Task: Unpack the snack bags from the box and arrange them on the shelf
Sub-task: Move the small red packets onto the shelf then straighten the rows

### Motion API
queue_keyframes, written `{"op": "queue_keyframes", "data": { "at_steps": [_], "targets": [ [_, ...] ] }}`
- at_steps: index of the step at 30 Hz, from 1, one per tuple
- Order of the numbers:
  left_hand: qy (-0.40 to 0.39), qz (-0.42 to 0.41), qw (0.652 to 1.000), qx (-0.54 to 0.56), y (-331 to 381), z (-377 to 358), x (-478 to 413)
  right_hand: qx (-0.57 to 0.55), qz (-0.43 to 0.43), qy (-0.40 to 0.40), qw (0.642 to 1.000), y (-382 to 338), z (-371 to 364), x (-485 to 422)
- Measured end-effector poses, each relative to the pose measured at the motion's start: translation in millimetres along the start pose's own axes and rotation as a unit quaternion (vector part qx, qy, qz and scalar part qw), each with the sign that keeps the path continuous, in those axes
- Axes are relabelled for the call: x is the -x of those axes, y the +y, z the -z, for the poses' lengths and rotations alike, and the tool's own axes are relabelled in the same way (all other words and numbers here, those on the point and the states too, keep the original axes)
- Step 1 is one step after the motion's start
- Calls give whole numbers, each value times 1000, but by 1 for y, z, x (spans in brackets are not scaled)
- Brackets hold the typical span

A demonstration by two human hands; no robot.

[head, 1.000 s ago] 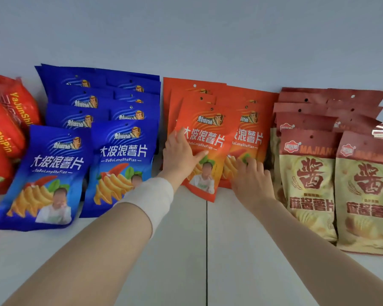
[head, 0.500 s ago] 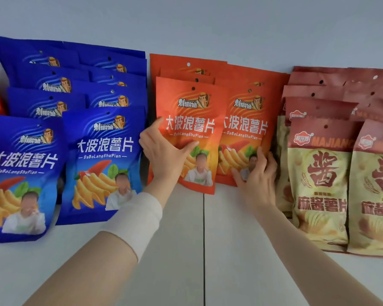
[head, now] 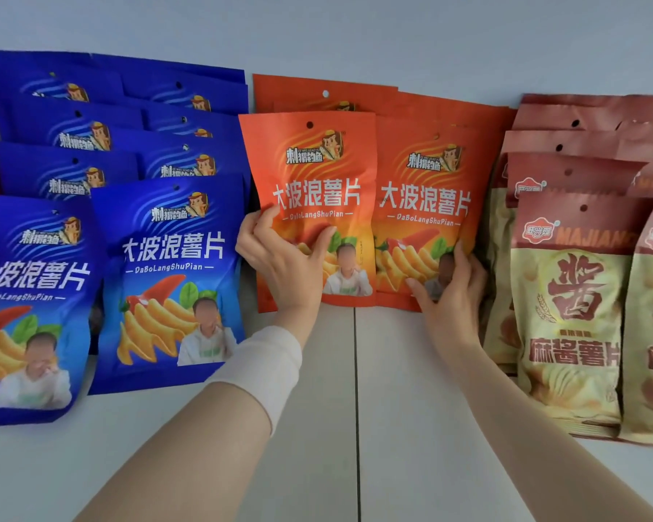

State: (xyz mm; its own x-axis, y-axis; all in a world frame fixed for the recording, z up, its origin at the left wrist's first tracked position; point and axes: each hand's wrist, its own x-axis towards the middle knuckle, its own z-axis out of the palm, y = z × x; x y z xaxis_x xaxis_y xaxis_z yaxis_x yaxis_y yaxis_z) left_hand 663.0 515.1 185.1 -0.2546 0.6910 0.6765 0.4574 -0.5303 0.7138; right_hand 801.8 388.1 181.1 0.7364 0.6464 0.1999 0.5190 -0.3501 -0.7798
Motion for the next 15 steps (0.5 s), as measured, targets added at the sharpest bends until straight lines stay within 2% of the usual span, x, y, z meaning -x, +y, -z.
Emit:
{"op": "queue_keyframes", "data": {
  "at_steps": [7,15],
  "targets": [
    [16,-36,999,-38,-9,-9,2,6,4,-7,1000,-1,0,-4],
    [-56,-147,982,-106,-2,-7,4,104,62,18,992,-7,-2,2]
  ]
}}
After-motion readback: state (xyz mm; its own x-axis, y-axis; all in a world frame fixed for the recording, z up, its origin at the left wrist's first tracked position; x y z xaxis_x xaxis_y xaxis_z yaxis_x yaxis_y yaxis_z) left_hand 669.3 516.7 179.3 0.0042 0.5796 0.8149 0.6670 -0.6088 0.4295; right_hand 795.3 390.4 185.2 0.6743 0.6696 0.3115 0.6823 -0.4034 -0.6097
